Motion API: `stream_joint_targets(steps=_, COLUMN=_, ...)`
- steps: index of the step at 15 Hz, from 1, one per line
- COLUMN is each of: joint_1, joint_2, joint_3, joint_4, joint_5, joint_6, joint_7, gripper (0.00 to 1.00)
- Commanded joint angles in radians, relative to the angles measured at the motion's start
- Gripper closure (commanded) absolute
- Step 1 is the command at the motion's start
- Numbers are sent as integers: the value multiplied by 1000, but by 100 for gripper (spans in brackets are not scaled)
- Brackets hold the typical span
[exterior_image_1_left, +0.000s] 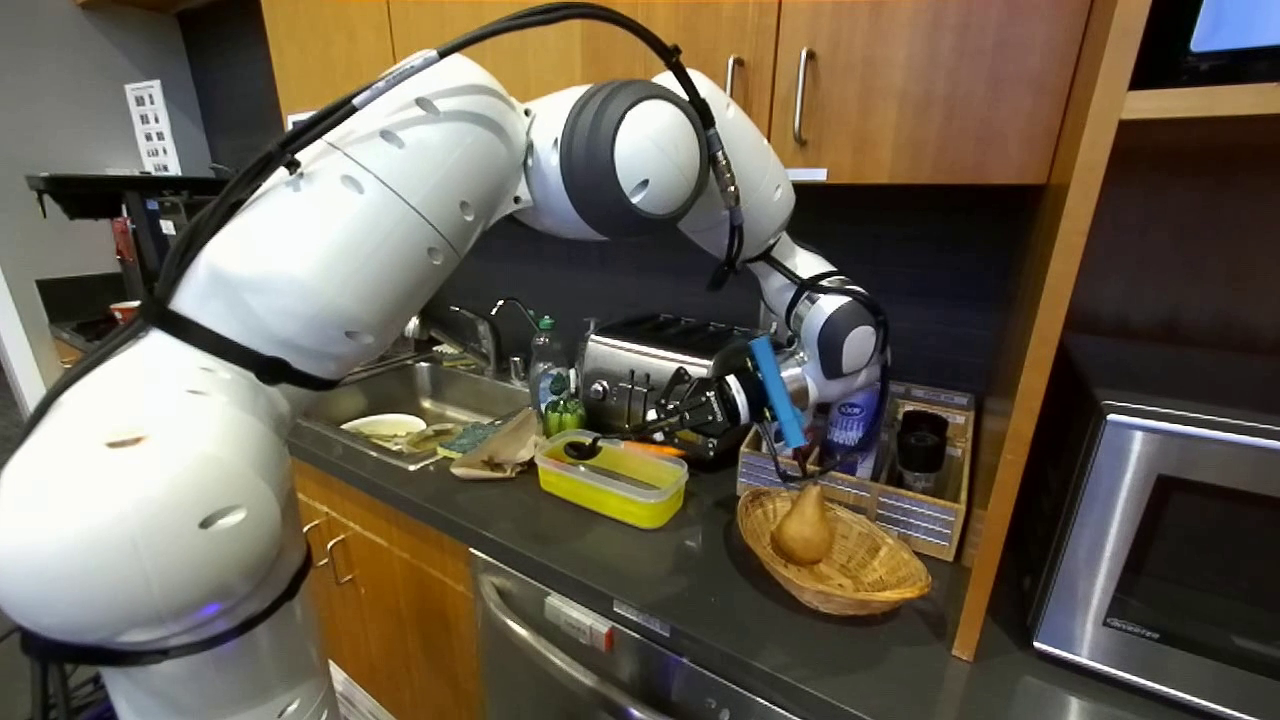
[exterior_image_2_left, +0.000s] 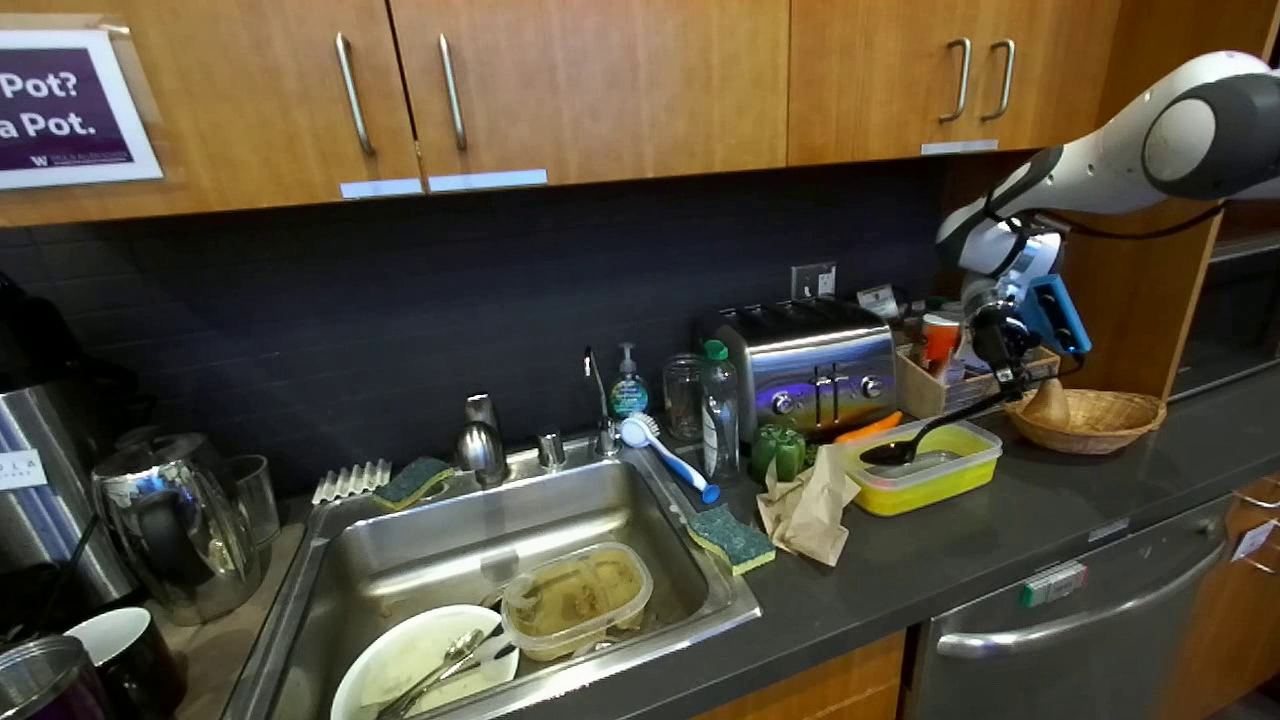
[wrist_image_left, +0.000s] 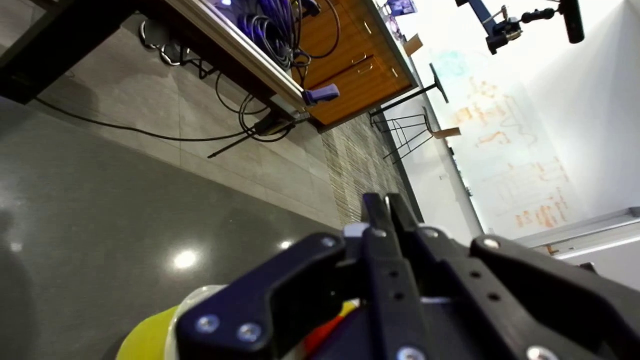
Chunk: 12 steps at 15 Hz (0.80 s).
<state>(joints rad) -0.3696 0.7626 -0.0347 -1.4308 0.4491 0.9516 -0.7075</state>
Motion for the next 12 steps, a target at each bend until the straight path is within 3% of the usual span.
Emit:
stream_joint_targets(steps=1, joint_1=6, joint_2=-92, joint_3=-6, joint_4=-133, joint_5=-25, joint_6=86, joint_7=-71, gripper=99)
stream_joint_targets(steps=12, joint_1=20, joint_2=-209, joint_3=-22, joint_4=-359, joint_5=-41, joint_6=277, joint_7=-189, gripper=99)
